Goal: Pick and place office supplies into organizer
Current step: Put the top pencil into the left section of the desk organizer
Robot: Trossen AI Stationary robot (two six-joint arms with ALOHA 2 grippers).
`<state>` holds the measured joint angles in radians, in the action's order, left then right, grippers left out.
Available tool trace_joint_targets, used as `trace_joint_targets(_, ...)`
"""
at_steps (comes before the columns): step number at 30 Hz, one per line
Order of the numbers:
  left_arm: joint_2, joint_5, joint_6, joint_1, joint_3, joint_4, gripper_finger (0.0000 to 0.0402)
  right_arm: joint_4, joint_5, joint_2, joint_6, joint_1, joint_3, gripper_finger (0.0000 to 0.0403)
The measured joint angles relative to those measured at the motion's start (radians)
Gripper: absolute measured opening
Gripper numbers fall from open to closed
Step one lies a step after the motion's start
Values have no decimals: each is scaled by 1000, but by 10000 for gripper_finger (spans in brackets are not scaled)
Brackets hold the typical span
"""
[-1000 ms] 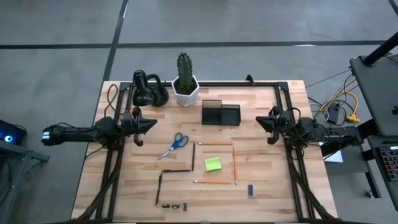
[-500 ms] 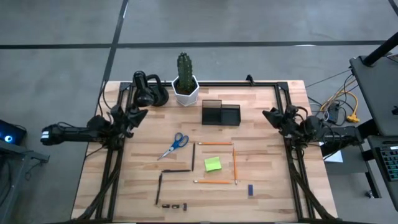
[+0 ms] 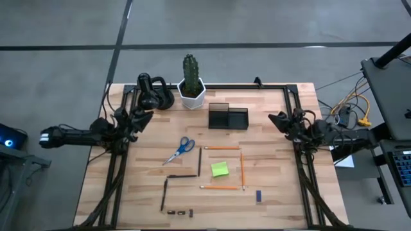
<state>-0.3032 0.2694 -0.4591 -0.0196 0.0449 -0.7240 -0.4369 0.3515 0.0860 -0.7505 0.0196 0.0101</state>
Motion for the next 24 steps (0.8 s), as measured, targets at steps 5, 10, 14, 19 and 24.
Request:
trace_joint_targets(5, -28, -1, -7, 0, 14, -2, 124, -8, 16, 70, 18, 0, 54, 92)
trace_joint_targets(10, -36, -1, -8, 0, 15, -34, 130, 26, 17, 197, 188, 0, 193, 126)
trace_joint_targets(14, -33, -3, -8, 0, 14, -82, 130, 221, -10, 308, 273, 0, 333, 144)
trace_joint_targets(19, -25, -4, -7, 0, 16, -88, 130, 505, -69, 439, 283, 0, 502, 148)
trace_joint_targets(24, -24, -8, -7, 0, 14, -99, 130, 641, -121, 570, 296, 0, 617, 142)
